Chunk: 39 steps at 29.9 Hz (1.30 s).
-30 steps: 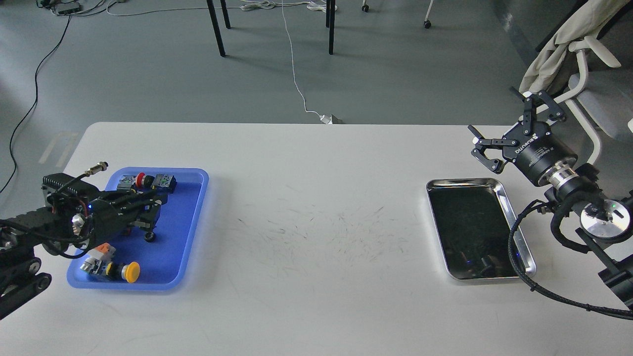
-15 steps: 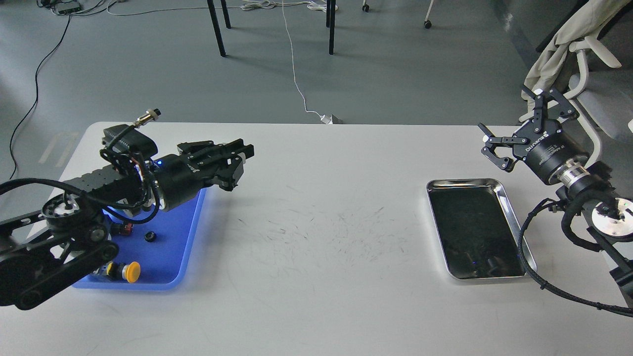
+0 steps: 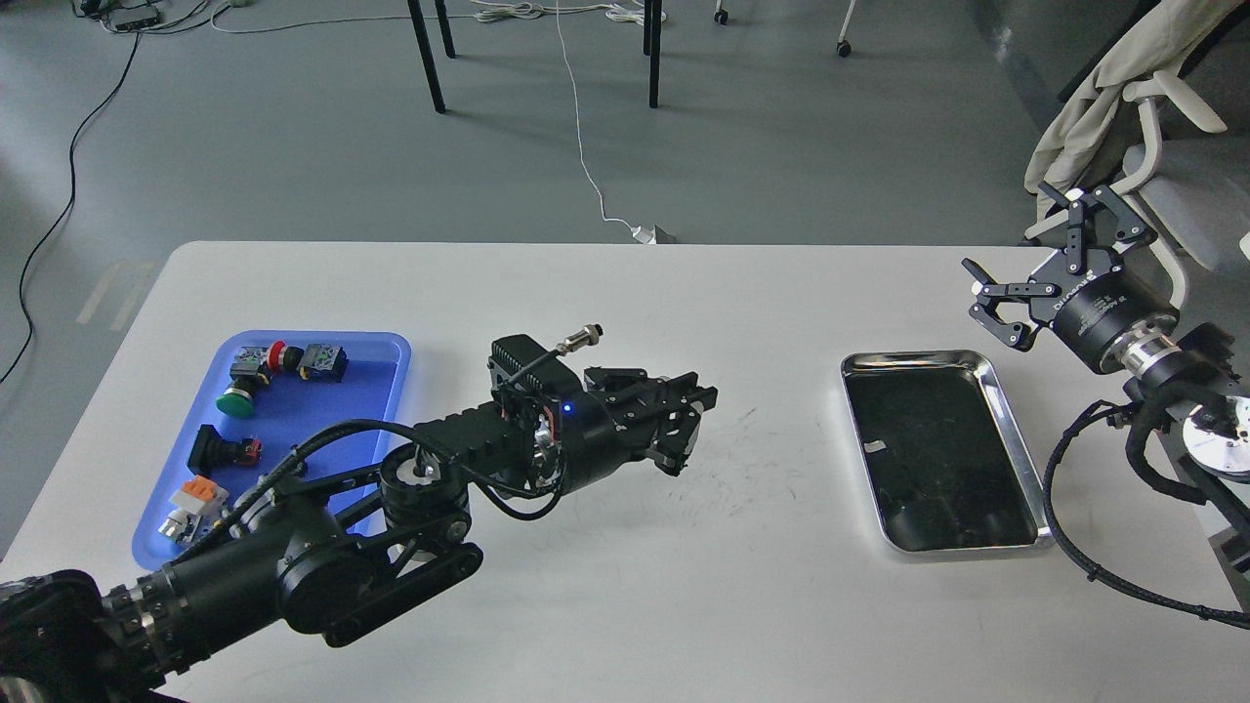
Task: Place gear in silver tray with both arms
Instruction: 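Carry the gear with the left gripper to the table center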
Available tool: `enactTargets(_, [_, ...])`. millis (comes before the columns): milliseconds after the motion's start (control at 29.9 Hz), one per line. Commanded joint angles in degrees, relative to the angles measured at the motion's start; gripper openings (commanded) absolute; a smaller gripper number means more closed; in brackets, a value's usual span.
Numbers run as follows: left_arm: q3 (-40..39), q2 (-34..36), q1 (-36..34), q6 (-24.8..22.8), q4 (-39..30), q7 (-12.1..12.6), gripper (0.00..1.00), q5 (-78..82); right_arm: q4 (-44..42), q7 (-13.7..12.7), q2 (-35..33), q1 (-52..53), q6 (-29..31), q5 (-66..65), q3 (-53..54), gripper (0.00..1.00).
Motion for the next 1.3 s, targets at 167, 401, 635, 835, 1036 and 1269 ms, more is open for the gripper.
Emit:
enactTargets(167, [3.29, -7.67, 1.12, 2.59, 7.25, -0.2, 0.09, 3.88, -0.59, 0.09, 0.19, 0.12, -0.04, 0.0, -0.84, 0.99])
enactTargets(401, [4.35, -7.67, 3.75, 3.21, 9.63, -0.12, 0.1, 4.06, -0.51, 0.09, 0.1, 0.21, -0.12, 0.0, -0.84, 0.99])
enactTargets(635, [4.53, -7.67, 4.9, 4.44, 10.78, -0.29, 0.11, 4.52, -0.59, 0.01, 0.27, 0.21, -0.12, 0.0, -0.84, 0.99])
enactTargets(835, [4.62, -7.67, 5.51, 4.7, 10.78, -0.38, 0.14, 4.52, -0.59, 0.09, 0.71, 0.21, -0.12, 0.0, -0.84, 0.99])
enactTargets(1036, [4.7, -7.67, 6.56, 4.62, 10.78, -0.55, 0.26, 4.52, -0.6, 0.09, 0.8, 0.21, -0.12, 0.0, -0.84, 0.99])
enactTargets(1269, [4.79, -7.67, 6.57, 4.7, 10.78, -0.64, 0.55, 4.52, -0.6, 0.09, 0.89, 0.21, -0.12, 0.0, -0.84, 0.99])
